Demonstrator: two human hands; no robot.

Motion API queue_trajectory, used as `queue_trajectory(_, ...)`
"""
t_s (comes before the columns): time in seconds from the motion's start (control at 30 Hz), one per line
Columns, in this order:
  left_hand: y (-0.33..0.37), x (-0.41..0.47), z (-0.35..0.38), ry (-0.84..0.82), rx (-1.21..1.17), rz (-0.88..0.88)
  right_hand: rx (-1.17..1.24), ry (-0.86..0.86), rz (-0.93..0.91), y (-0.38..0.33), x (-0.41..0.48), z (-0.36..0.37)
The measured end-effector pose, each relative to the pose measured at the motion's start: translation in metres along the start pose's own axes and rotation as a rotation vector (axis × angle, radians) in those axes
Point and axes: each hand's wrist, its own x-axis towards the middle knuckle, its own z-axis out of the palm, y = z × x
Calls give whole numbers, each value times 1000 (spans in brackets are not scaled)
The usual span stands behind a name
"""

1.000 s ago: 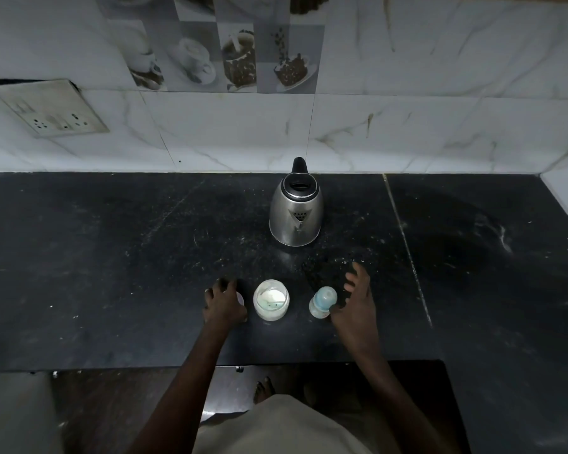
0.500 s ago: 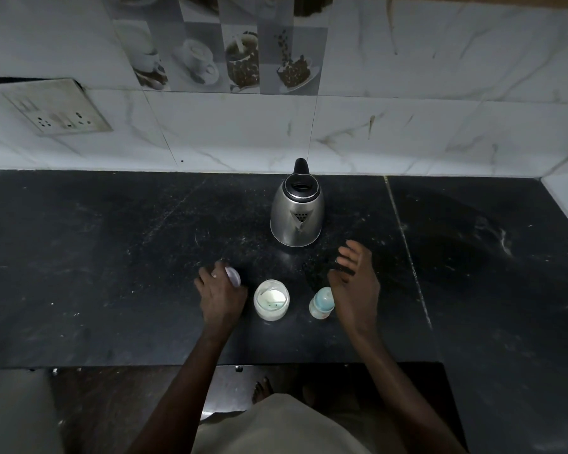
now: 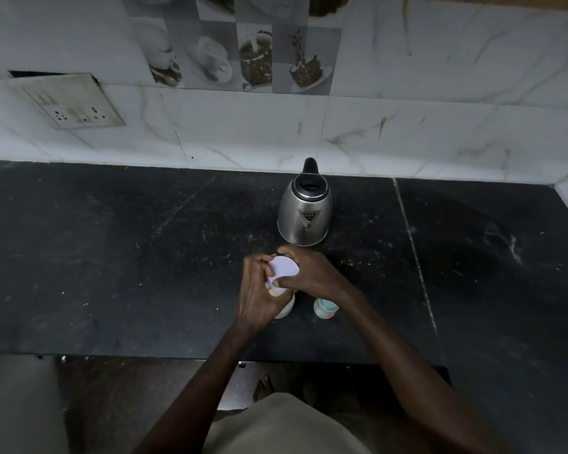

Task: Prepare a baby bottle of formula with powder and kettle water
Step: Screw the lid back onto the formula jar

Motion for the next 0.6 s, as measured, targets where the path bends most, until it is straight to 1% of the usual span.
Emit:
queue_trajectory(0.13, -5, -8, -2, 4, -28, -10, -138, -51, -26, 3, -1, 18)
queue_trajectory(0.2, -7, -11, -2, -9, -29, -42, -209, -44, -27, 3, -3, 23)
queue_trajectory(0.27, -12, -13, -5, -89, -21, -134, -270, -42, -25, 4, -2, 27)
queue_trajectory(0.33, -21, -15, -7, -219, -3, -245, -330, -83, -19, 5, -2, 31)
queue_trajectory(0.43, -33, -17, -8, -368, 33, -349, -415, -146, -61, 9, -3, 39)
queue_trajectory(0.5, -36, -19, -6, -407, 52, -402, -451, -159, -91, 11, -5, 44)
queue_trajectory(0.6, -37, -22, -3, -382, 67, -435, -465, -157, -96, 12, -5, 49)
